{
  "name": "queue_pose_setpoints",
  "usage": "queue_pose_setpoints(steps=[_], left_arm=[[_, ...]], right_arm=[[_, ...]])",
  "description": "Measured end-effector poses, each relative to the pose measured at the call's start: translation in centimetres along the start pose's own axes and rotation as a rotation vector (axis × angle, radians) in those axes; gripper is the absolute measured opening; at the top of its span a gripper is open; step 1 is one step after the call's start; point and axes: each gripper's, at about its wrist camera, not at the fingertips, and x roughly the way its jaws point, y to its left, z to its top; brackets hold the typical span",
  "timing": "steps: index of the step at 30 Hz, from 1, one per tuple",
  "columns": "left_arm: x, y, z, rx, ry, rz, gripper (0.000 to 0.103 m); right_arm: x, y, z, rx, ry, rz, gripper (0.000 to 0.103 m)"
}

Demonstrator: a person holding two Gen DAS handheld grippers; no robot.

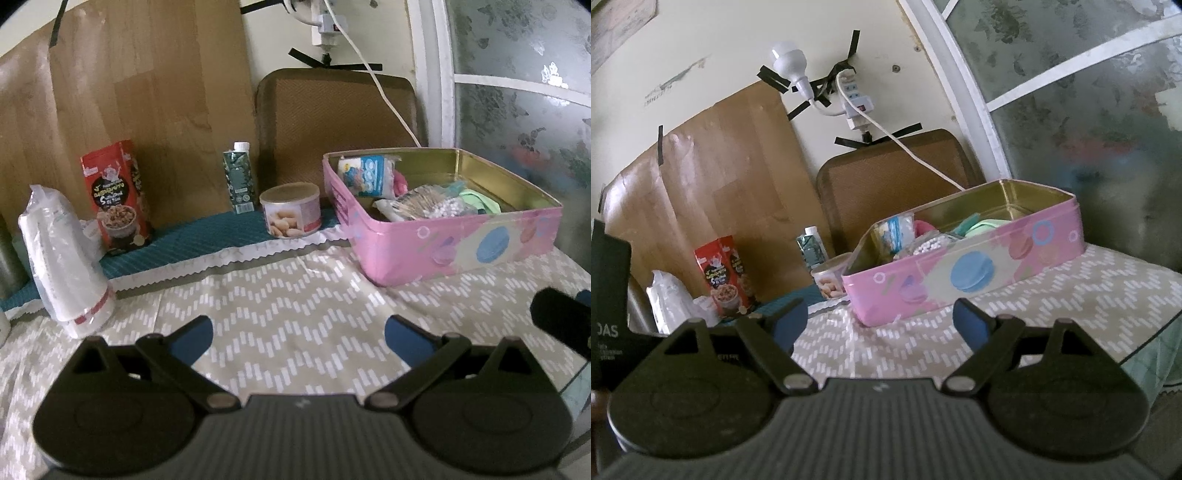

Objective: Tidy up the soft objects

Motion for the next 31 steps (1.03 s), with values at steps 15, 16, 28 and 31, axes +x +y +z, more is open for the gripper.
queue_pose_setpoints(steps=[15, 16, 28, 31], left_arm=[[0.9, 0.3, 0.1, -0.019, 0.016, 0.012, 0.103], [1.1, 0.4, 0.0, -0.020, 0.020, 0.012, 0.103], [1.6, 0.3, -0.1, -0.012, 0.025, -0.034, 0.103], [1.6, 0.2, -0.1, -0.009, 0.024, -0.070, 0.103]], right_arm=[[0.6, -0.2, -0.4, 0.001, 0.018, -0.009, 0.088], [0.6, -0.1, -0.5, 0.003, 0.020, -0.012, 0.088], [1.5, -0.3, -0.9, 0.012, 0.047, -0.012, 0.088], [1.5, -0.3, -0.9, 0.008, 0.044, -0.017, 0.088]])
